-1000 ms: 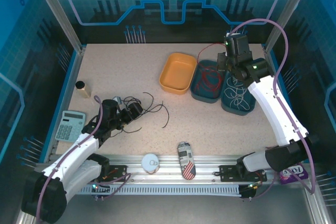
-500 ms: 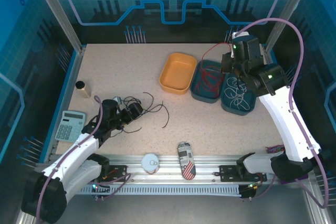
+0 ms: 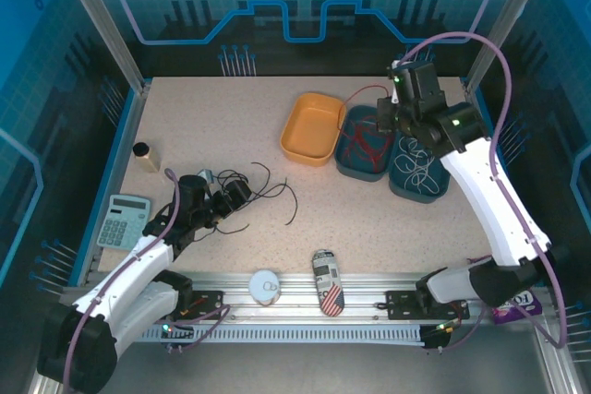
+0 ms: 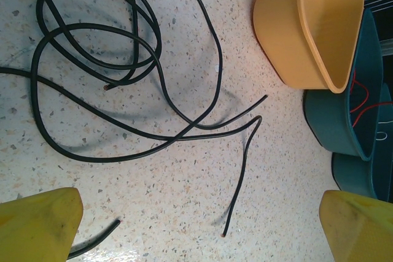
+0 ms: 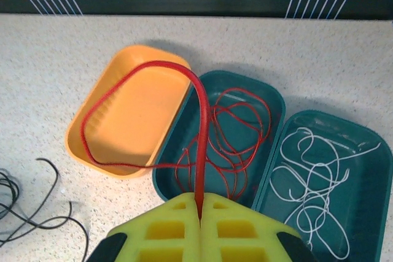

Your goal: Untangle the cables

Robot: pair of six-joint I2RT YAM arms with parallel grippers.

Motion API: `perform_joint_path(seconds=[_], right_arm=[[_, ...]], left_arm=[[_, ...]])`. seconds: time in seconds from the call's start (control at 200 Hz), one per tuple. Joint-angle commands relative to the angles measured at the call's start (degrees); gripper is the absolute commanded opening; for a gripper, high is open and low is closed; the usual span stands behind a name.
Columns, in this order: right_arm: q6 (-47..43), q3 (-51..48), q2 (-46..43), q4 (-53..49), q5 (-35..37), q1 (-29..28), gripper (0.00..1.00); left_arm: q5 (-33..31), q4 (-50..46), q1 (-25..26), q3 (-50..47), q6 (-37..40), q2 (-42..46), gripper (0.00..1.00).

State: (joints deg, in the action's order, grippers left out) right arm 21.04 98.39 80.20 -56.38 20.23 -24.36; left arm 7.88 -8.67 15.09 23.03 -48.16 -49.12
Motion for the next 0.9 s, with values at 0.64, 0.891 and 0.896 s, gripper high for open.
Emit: perform_joint_path(seconds=[0.64,0.891,0.896], right_arm=[[-0.26,11.92,31.01,-12.15,6.21,17.24,0.0],[-1.83,11.06,36.31,-17.1,2.11,15.49,0.0],[-1.85,11.05,36.37,-17.1,2.06,15.44,0.0]], left_arm=[[0.72,-0.31,-0.59,-0.68,-1.09,0.89,0.99],[1.12,0.61,-0.61,-0.34,-0.79,-0.91,0.99],[1.1,0.6,-0.6,-0.35,-0.79,-0.99,0.99]])
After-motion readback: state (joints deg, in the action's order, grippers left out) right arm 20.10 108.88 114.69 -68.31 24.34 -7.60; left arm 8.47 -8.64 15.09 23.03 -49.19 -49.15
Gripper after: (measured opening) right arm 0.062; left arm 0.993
